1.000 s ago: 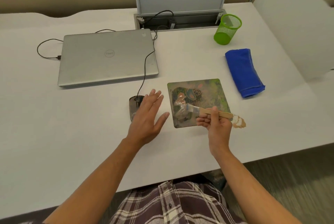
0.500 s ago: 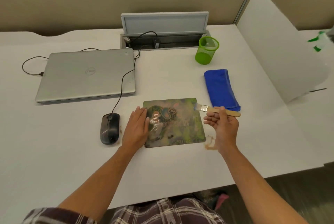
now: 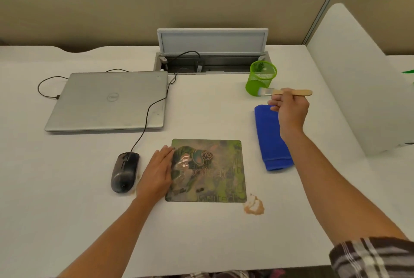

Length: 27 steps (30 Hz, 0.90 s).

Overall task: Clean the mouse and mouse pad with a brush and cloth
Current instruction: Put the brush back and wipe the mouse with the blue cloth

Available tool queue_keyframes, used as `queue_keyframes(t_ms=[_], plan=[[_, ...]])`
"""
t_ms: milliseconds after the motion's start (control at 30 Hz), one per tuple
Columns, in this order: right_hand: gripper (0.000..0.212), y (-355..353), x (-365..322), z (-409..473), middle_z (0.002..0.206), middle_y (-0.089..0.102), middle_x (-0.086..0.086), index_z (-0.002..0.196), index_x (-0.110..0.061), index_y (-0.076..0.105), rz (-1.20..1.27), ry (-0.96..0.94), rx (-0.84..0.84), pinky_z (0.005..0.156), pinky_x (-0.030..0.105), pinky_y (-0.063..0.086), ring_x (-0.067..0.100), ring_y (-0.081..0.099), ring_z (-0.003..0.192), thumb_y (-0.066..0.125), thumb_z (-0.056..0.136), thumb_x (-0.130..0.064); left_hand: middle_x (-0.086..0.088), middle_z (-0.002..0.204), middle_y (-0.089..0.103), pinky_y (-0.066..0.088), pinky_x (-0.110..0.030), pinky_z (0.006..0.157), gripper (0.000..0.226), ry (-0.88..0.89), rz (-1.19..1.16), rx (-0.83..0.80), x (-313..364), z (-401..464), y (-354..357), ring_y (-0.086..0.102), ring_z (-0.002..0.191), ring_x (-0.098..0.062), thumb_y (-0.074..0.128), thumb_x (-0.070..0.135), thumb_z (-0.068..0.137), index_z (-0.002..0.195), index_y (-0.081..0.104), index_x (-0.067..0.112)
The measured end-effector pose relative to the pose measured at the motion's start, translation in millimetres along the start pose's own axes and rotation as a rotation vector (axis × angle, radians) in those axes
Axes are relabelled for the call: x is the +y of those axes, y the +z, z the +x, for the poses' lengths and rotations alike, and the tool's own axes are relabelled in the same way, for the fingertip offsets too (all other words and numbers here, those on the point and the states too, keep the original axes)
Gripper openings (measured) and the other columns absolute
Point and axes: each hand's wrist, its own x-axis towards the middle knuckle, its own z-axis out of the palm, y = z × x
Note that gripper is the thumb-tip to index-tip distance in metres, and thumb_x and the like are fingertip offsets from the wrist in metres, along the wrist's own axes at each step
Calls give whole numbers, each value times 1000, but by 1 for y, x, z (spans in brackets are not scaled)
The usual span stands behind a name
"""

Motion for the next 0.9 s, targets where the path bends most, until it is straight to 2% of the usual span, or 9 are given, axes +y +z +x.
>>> queue_keyframes(t_ms=[200,300,400,533,600,667,733,800,900], plan=[[31,31,-19,69,80,73,7,89,-8,68,-189,-131,58,73,39,59,21,71,71,46,96,-29,11,152,24,-3,-12,113,46,30,28,23,0,2,1,-9,130,24,40,14,102,148,36,16],[32,43,-18,93,86,72,10,92,-3,68,-305,-150,63,72,39,58,24,70,76,49,96,-28,20,148,18,2,-19,114,47,-13,25,16,0,1,1,-1,134,13,40,17,102,148,35,20],[30,54,-12,112,89,72,11,94,-2,68,-379,-118,27,74,40,58,24,70,79,50,96,-26,16,152,20,6,-24,115,47,-32,19,3,-1,1,2,6,138,2,40,18,102,149,34,21],[29,61,-7,123,76,71,7,103,-3,66,-305,1,-126,62,30,58,13,69,60,44,100,-23,17,150,19,3,-20,114,47,-26,20,13,2,1,1,5,137,5,40,18,102,149,35,20],[29,61,-7,122,79,71,9,114,-3,61,-254,15,-140,59,27,57,12,68,58,44,101,-22,15,152,20,2,-19,114,47,-25,22,14,2,2,1,5,137,6,40,18,102,149,35,21],[39,55,-6,119,81,71,6,133,-6,49,-234,-11,-111,65,28,57,14,70,66,46,100,-25,8,157,23,5,-23,115,47,-45,15,-3,1,2,1,6,139,0,39,20,103,149,33,22],[47,44,-3,109,82,69,0,141,-11,41,-262,-73,-49,71,26,55,13,71,73,48,99,-29,4,158,24,8,-27,115,47,-56,11,-9,0,1,2,7,140,-3,39,21,103,150,32,22],[43,28,5,92,78,66,-5,136,-15,47,-310,-133,-8,72,22,52,10,68,74,52,96,-30,3,157,26,9,-27,115,47,-40,10,11,1,1,2,8,139,-2,40,19,102,149,34,21],[37,2,27,62,78,61,-6,127,-14,54,-425,-142,-21,81,29,51,7,60,75,58,92,-28,0,156,31,10,-26,115,45,-15,11,38,2,2,1,13,138,-3,42,17,102,147,39,18]])
